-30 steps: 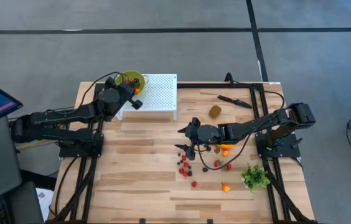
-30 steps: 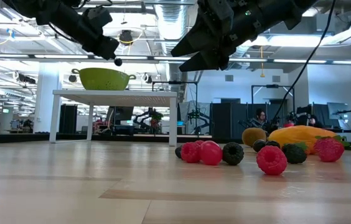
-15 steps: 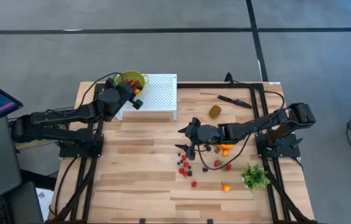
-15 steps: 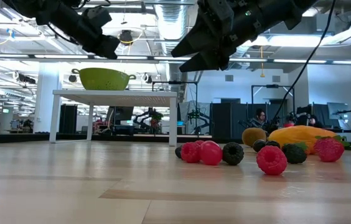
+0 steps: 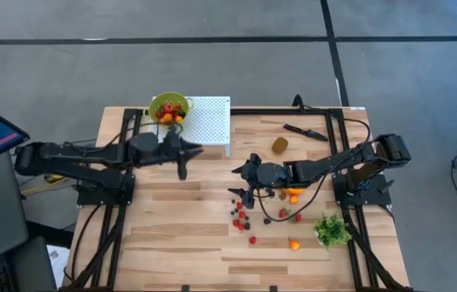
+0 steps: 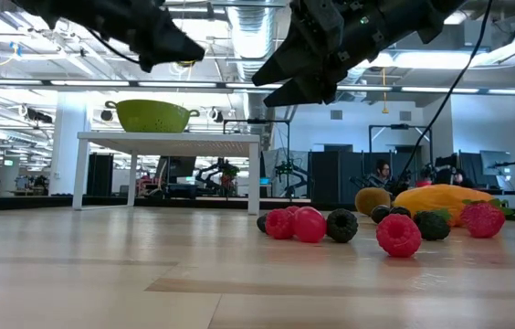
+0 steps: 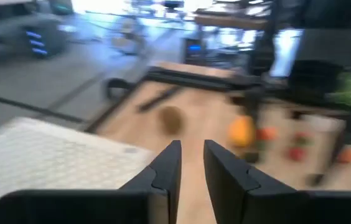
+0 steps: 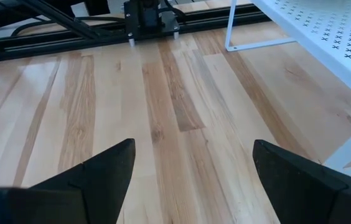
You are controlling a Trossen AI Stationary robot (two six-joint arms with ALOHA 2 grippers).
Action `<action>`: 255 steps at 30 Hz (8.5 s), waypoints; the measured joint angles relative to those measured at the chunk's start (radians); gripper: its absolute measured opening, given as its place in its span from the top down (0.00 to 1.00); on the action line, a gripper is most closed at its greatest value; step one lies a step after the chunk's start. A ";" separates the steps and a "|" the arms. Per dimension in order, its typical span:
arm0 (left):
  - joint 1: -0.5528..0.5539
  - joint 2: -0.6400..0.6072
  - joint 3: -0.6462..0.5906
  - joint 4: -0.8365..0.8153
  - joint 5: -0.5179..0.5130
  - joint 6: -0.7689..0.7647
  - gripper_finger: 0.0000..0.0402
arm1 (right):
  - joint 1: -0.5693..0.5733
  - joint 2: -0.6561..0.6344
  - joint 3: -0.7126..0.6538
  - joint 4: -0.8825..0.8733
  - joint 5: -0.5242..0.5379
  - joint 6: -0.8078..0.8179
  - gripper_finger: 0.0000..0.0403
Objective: Pick & Place Fruit
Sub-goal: Put the blackberry into the green strainer bowl on the shelf
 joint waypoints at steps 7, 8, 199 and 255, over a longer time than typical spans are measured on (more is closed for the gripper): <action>-0.169 0.084 0.001 0.024 0.070 -0.051 0.88 | 0.030 0.000 0.000 -0.004 0.001 -0.027 0.21; -0.191 0.109 0.001 0.029 0.074 -0.051 0.88 | 0.033 0.000 0.000 -0.004 0.001 -0.027 0.21; -0.525 0.600 0.000 0.806 -0.649 1.396 0.58 | 0.026 0.090 0.217 -0.059 -0.127 -0.159 0.81; 0.140 -0.040 0.001 0.308 -0.671 0.596 0.68 | 0.032 0.069 0.216 -0.426 -0.130 0.016 0.53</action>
